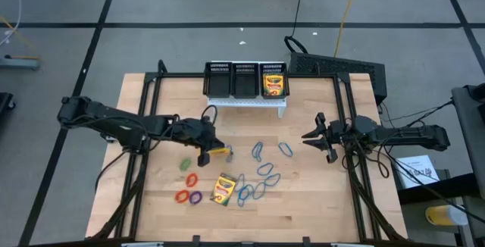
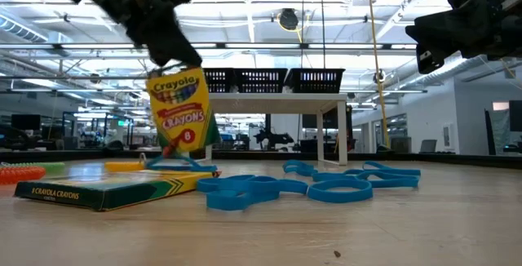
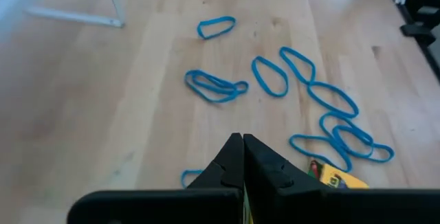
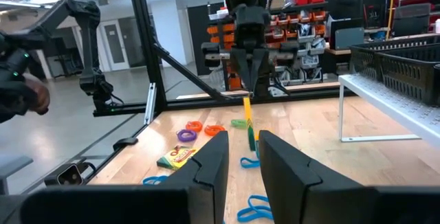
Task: Pick & Place Office Desk Supplies
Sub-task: Put the crayon box into the right black bin
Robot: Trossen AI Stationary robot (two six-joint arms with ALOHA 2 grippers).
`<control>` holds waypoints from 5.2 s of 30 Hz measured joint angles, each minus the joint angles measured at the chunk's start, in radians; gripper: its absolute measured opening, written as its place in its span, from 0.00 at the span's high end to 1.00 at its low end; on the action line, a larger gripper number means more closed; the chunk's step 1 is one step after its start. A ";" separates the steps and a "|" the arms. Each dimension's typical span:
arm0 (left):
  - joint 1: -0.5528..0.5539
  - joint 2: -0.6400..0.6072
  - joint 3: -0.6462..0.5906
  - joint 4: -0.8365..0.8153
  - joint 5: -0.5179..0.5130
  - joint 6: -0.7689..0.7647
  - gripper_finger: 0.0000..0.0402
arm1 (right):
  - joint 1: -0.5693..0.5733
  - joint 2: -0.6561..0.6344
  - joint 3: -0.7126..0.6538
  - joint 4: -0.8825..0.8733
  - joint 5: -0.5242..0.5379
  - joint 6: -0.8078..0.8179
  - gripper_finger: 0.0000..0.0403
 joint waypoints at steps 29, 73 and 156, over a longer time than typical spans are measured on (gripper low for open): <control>-0.091 0.007 0.172 -0.176 -0.115 0.205 1.00 | -0.002 0.027 0.000 0.188 0.121 0.045 0.82; -0.063 0.308 0.486 -0.326 -0.076 0.303 1.00 | 0.057 1.333 0.644 0.588 0.145 0.050 0.36; -0.052 -0.105 0.265 -0.224 -0.053 0.208 0.91 | 0.106 1.340 0.696 0.587 0.155 -0.057 0.95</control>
